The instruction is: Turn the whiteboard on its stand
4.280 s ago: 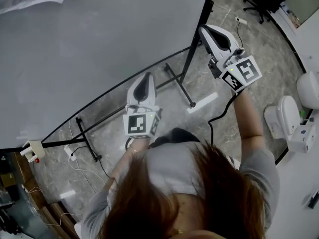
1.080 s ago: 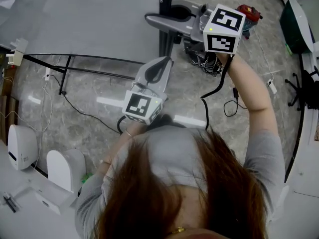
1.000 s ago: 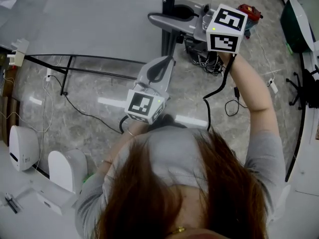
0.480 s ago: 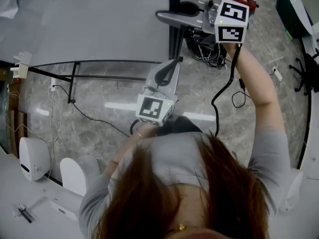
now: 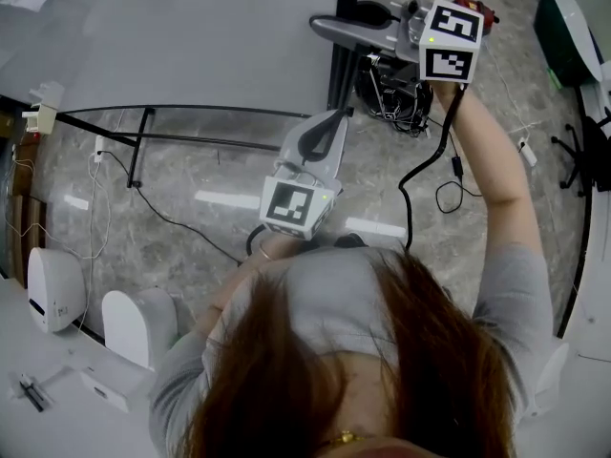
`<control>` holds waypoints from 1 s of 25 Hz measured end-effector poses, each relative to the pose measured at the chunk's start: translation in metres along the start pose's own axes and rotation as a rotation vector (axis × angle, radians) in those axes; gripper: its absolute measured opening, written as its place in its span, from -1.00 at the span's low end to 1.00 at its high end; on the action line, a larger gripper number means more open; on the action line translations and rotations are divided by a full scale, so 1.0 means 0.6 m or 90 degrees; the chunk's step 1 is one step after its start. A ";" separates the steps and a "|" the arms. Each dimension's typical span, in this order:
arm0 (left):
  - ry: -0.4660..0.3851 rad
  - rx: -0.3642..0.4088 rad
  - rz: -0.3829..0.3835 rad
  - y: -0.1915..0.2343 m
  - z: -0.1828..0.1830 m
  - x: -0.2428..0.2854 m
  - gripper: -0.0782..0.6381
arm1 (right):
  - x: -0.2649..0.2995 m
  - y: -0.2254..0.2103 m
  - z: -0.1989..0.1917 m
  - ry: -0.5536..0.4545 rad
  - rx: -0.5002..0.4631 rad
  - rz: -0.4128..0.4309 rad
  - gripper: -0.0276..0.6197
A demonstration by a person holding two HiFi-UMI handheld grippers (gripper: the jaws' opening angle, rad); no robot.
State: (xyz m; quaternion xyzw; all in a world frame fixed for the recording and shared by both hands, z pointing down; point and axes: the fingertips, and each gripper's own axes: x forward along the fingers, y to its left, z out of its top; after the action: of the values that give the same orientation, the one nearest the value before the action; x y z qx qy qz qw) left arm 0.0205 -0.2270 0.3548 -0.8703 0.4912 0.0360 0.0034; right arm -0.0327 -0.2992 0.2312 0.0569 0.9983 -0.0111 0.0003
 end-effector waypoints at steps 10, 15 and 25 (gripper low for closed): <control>-0.016 -0.001 0.013 -0.013 0.006 -0.014 -0.78 | -0.018 -0.009 -0.006 0.007 -0.001 -0.002 -0.74; -0.006 -0.008 0.019 -0.061 -0.007 0.031 -0.78 | -0.107 -0.021 -0.004 0.006 -0.003 -0.005 -0.75; -0.008 -0.003 0.013 -0.139 -0.015 0.082 -0.78 | -0.211 -0.013 -0.010 0.006 0.002 -0.004 -0.74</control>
State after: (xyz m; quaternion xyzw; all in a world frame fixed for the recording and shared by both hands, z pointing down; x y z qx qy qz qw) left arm 0.1177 -0.2262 0.3578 -0.8650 0.5000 0.0425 0.0036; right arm 0.0921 -0.3214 0.2374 0.0538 0.9985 -0.0121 -0.0044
